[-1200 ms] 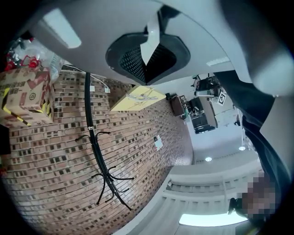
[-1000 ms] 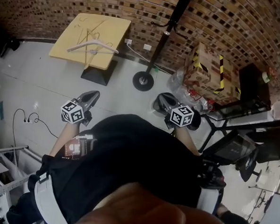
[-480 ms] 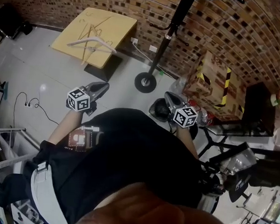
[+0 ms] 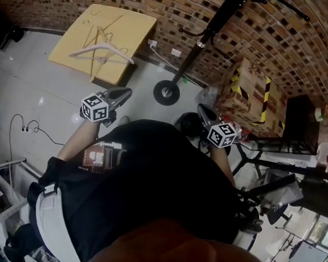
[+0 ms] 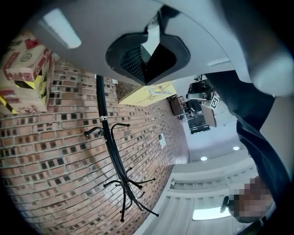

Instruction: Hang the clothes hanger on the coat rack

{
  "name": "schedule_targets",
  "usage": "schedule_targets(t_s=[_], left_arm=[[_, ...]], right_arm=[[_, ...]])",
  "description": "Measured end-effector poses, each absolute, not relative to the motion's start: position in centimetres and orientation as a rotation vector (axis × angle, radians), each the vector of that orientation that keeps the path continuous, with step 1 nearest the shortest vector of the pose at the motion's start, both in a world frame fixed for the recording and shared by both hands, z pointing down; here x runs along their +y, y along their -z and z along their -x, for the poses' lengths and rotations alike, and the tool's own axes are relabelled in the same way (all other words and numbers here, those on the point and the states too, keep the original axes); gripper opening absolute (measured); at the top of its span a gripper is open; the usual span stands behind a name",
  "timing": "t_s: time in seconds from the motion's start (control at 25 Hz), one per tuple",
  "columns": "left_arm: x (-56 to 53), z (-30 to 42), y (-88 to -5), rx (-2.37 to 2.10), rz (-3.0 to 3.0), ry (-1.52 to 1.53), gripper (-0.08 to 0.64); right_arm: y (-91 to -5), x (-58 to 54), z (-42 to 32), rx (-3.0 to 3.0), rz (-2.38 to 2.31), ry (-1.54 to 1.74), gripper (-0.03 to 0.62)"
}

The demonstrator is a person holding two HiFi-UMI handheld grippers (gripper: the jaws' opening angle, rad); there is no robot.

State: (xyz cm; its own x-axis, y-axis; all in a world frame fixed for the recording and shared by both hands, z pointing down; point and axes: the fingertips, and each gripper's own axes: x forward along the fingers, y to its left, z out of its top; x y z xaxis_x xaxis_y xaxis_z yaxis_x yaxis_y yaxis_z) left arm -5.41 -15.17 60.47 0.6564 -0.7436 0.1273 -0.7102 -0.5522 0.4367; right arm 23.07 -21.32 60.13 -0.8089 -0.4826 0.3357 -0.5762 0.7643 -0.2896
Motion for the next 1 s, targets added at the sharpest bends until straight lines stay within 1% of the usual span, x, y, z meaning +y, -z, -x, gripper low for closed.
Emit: schedule_targets(t_s=[0.16, 0.32, 0.56, 0.72, 0.84, 0.88, 1.0], left_arm=[[-18.9, 9.1, -61.8, -1.054, -2.470, 0.034, 0.002], [-21.8, 15.0, -62.1, -1.033, -2.474, 0.030, 0.002], [-25.4, 22.9, -65.0, -1.098, -2.430, -0.058, 0.002], [-27.2, 26.9, -68.5, -1.190, -2.378, -0.240, 0.002], [-28.9, 30.7, -70.0, -1.258, -2.297, -0.322, 0.002], [-29.4, 31.8, -70.6, -1.261, -2.275, -0.362, 0.027], [-30.9, 35.3, -73.3, -1.250, -2.217, -0.555, 0.134]], right_arm=[[-59.6, -23.5, -19.4, -2.702, -0.925, -0.573, 0.014], [-59.4, -25.3, -14.1, -2.692, -0.948, -0.578, 0.014], [-59.8, -27.6, -6.7, -2.684, -0.864, -0.588, 0.014], [-61.3, -27.9, -5.4, -2.642, -0.803, -0.612, 0.014], [-61.8, -28.8, -5.5, -2.612, -0.807, -0.642, 0.014], [-61.8, -29.1, -5.5, -2.607, -0.813, -0.649, 0.014], [-62.1, -29.8, -5.3, -2.588, -0.820, -0.662, 0.014]])
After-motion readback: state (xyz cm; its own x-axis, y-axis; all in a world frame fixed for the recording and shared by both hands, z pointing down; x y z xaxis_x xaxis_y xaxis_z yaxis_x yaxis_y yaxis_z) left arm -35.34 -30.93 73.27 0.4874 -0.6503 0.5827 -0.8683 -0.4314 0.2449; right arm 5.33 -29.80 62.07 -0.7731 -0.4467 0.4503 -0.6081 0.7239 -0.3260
